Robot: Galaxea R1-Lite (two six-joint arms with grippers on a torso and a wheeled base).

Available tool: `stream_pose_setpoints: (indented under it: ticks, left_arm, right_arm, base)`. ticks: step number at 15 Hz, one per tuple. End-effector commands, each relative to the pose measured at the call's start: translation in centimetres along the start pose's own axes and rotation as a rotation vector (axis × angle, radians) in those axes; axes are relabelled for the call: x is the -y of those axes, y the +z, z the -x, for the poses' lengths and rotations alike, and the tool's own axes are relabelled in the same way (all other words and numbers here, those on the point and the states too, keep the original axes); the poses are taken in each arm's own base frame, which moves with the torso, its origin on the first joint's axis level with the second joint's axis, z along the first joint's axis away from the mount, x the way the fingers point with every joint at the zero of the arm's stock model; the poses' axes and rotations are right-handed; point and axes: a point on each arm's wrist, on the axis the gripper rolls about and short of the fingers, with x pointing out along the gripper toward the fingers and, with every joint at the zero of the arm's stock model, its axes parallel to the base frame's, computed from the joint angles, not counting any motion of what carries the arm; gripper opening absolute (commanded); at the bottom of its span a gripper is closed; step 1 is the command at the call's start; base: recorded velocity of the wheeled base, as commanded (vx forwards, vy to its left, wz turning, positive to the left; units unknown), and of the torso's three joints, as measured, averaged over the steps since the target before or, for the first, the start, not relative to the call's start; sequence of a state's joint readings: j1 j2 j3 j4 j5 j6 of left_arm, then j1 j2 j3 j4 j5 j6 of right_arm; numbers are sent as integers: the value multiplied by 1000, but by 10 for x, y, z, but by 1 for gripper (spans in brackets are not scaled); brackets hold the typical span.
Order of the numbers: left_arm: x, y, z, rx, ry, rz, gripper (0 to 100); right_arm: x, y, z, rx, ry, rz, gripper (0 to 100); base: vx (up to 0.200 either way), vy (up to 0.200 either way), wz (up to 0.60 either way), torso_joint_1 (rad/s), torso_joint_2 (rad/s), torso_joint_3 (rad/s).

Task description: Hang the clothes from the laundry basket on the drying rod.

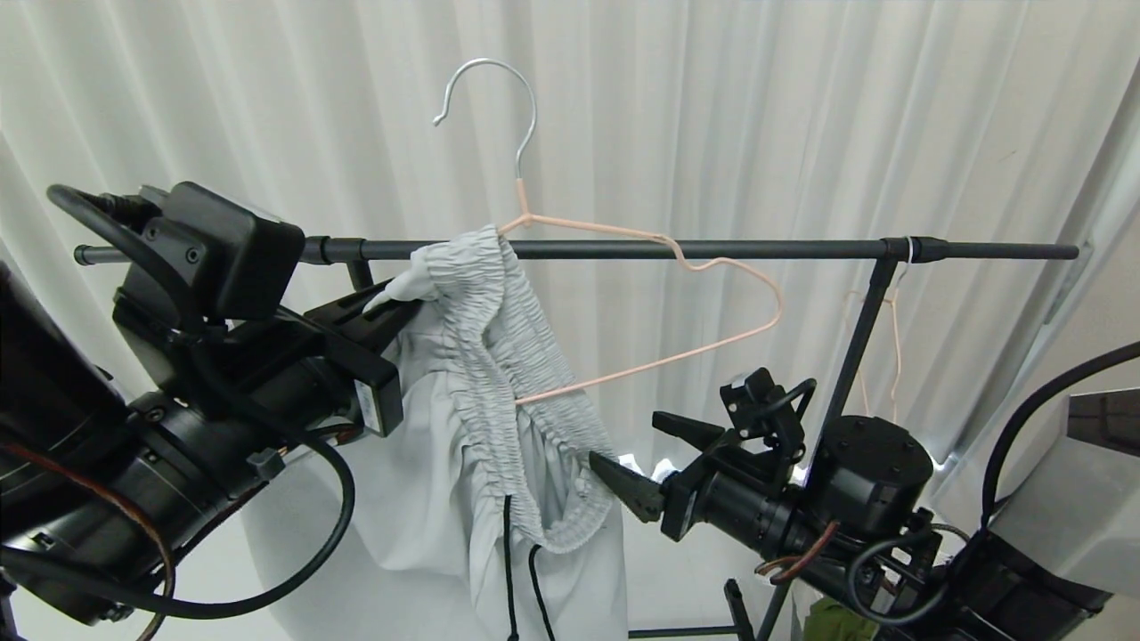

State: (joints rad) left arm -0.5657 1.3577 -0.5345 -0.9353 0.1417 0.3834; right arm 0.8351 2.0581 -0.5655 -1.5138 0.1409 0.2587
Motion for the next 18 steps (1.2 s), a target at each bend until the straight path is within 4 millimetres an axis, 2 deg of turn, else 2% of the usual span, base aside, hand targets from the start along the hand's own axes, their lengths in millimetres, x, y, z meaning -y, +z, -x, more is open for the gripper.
stream_pose_setpoints:
  ticks: [1,7,8,15,18]
  left_arm:
    - [-1,2,2,9,1,1,0]
    - [3,4,3,18,-18,3,0]
    - [3,4,3,18,-18,3,0]
    - [6,4,4,19,-33,2,0]
    - [4,1,4,7,-18,-11,0]
  right_arm:
    - [2,-6,1,-21,-9,-2,100]
    - [1,-10,0,-35,-5,-4,100]
    - [1,-11,1,-41,-6,-5,0]
    - [2,-13,1,-46,-8,-6,0]
    - [13,-8,6,-36,-48,-6,0]
  base:
    - [0,0,0,0,0,0]
    - [0,0,0,0,0,0]
    - [0,0,0,0,0,0]
    - [0,0,0,0,0,0]
    - [0,0,0,0,0,0]
